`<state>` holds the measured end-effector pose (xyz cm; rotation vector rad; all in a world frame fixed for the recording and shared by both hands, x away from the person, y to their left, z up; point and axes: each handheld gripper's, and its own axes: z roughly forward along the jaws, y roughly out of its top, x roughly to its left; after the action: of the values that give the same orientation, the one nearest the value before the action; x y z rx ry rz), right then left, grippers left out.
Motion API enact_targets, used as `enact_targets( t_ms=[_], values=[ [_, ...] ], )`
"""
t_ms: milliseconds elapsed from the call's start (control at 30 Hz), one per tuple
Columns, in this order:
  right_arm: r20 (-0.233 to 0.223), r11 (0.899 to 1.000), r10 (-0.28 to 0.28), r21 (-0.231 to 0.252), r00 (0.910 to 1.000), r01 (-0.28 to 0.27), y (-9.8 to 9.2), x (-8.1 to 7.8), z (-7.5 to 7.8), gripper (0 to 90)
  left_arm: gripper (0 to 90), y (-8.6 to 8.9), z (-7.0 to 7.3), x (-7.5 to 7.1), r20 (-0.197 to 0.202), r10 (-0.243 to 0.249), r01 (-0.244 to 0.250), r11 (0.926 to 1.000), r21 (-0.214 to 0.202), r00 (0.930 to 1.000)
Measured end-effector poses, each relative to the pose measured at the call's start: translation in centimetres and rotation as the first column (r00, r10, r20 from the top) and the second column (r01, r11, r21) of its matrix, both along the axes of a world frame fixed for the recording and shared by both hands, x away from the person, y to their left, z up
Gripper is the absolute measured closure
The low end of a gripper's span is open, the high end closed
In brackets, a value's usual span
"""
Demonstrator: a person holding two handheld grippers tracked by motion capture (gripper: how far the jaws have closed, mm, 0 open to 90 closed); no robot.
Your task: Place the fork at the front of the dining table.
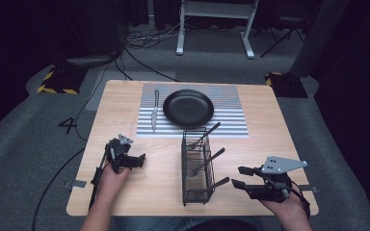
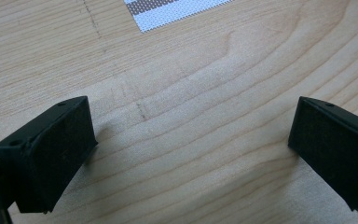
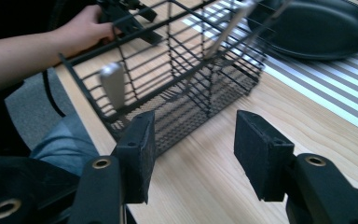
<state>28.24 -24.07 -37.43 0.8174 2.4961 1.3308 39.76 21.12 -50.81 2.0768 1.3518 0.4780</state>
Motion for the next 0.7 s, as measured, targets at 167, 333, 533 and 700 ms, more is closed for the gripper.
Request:
enact_targets(
  t_ms=[167, 333, 533, 700],
  values=[
    [-0.017, 0.998, 0.055, 0.025, 0.9984, -0.054, 1.2, -0.4, -0.3, 50.5, 0.5, 0.0, 0.0, 0.0, 0.0, 0.0, 0.0, 1.0, 0.0, 1.0],
    [-0.051, 0.991, 0.13, 0.048, 0.9903, -0.127, 2.3, -0.4, -0.6, 57.5, 0.5, 0.0, 0.0, 0.0, 0.0, 0.002, -0.002, 1.0, -0.001, 1.0],
    [-0.071, 0.986, 0.151, 0.075, 0.986, -0.146, 2.9, -0.1, -0.7, 64.5, 0.6, 0.0, 0.0, 0.0, 0.001, 0.004, -0.004, 1.0, -0.002, 1.0],
    [-0.07, 0.985, 0.164, 0.06, 0.9839, -0.16, 3.8, 0.0, -1.0, 70.8, 0.6, 0.0, 0.0, 0.0, 0.001, 0.005, -0.005, 1.0, -0.004, 1.0]
  ],
)
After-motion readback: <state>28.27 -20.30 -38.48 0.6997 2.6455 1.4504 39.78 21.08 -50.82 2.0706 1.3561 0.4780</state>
